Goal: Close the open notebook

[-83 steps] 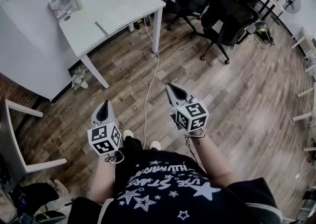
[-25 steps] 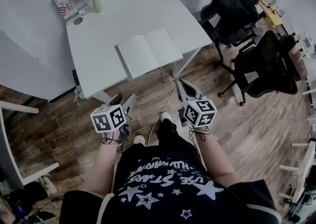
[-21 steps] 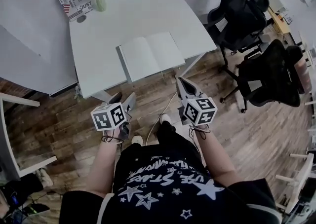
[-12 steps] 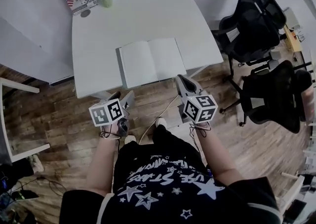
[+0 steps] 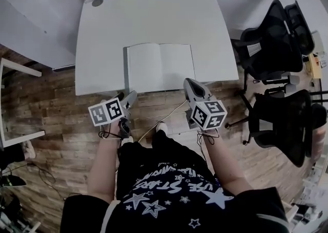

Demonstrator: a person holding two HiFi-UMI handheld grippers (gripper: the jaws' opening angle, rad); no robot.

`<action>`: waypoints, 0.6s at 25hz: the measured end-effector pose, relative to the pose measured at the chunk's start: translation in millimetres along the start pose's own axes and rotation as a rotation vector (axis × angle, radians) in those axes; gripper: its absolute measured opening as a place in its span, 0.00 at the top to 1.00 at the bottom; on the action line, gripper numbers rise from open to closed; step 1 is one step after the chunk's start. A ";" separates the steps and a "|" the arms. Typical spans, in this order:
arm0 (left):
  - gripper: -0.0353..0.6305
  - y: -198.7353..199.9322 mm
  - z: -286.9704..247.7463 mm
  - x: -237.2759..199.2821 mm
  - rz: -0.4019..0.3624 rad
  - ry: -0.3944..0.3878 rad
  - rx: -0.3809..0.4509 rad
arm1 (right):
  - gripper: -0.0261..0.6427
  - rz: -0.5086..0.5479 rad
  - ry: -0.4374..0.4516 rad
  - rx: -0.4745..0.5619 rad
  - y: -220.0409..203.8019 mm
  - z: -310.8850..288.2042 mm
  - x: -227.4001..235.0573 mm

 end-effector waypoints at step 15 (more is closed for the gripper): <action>0.80 -8.2 -10.8 3.6 0.102 -0.009 0.061 | 0.96 0.011 0.049 -0.043 -11.0 -3.8 17.9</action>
Point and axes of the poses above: the fingertips, and each gripper's own axes: z backward along the fingers, x to its right, y out of its top, the point moved 2 cm from there along z, backward along the fingers, and after that the axes turned 2 degrees about x, right-handed, at the moved point
